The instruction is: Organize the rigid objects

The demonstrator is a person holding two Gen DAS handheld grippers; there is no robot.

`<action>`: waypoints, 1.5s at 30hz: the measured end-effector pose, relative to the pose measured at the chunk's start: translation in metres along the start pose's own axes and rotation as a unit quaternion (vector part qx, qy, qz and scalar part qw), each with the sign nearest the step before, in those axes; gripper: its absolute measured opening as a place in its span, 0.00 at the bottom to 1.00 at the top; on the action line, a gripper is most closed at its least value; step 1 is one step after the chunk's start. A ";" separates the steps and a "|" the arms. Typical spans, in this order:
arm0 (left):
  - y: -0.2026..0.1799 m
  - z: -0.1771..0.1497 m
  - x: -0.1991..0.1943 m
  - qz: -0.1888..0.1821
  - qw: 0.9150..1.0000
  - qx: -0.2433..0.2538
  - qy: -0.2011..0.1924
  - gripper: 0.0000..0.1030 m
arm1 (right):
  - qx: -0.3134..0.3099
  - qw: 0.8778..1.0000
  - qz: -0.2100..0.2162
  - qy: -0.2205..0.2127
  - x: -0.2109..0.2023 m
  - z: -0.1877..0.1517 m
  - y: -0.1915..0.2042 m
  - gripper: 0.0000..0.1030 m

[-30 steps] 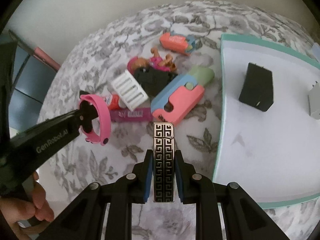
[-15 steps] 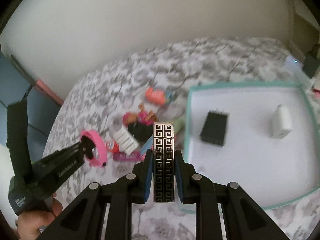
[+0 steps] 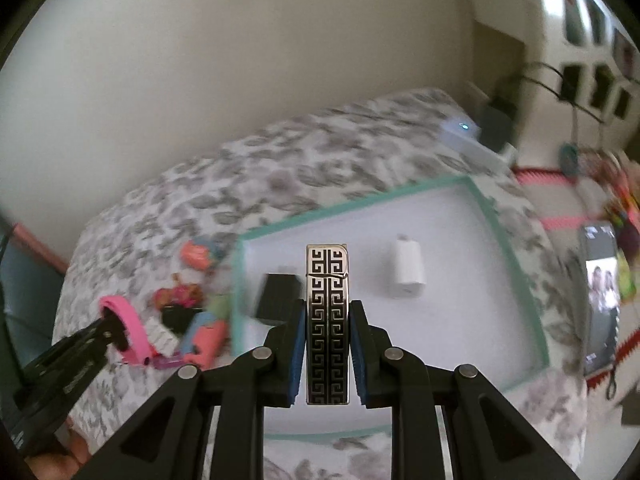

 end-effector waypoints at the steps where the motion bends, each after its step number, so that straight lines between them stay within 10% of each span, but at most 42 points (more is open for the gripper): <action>1: -0.009 0.000 0.003 -0.001 1.000 0.008 0.004 0.12 | 0.006 1.000 -0.007 0.005 0.003 0.000 -0.006 0.21; 15: -0.088 -0.010 0.056 -0.017 0.995 0.072 0.062 0.12 | 0.037 0.993 -0.090 0.064 0.041 -0.002 -0.068 0.21; 45: -0.110 -0.048 0.112 -0.017 0.987 0.075 0.143 0.12 | 0.047 0.984 -0.120 0.123 0.080 -0.005 -0.112 0.21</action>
Point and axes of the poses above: each gripper's, at about its wrist camera, not at the fingertips, and x roughly the way its jaws point, y to its left, z to its top, the point moved 9 cm from there along x, roughly the way its jaws point, and after that the axes turned 9 degrees about y, right-handed, at the moved point
